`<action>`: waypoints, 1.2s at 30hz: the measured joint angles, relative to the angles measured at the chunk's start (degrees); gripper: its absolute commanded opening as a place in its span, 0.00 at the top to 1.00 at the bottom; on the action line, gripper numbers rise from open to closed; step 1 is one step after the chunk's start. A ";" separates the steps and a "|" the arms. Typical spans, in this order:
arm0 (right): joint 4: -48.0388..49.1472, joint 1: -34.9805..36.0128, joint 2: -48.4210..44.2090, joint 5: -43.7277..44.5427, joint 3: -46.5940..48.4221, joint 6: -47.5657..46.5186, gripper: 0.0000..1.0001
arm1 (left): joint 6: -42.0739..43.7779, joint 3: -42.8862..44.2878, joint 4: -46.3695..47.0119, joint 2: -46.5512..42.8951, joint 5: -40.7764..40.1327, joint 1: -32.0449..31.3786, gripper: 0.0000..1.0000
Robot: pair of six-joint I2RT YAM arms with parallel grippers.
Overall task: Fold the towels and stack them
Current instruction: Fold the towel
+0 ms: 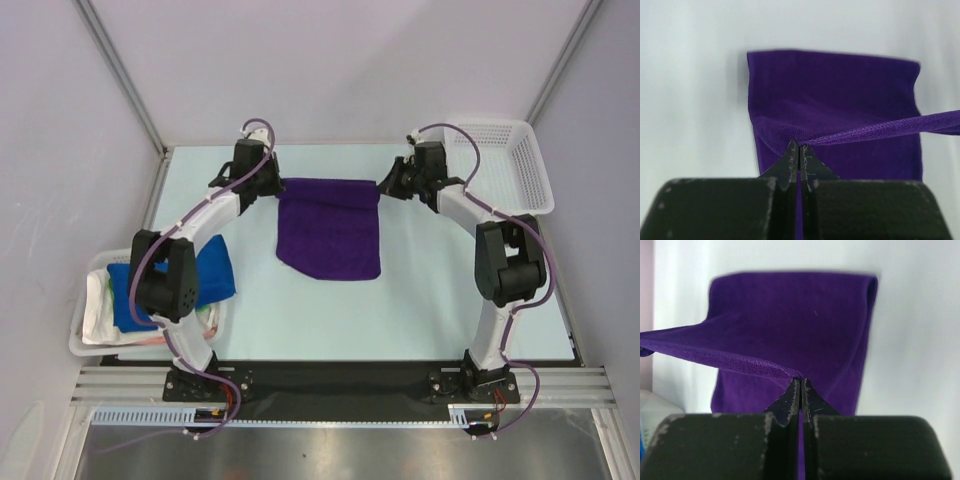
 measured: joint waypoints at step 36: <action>-1.01 7.65 -18.43 6.91 -23.43 0.46 1.00 | -6.58 -13.49 -16.50 -8.15 -11.85 -9.51 1.00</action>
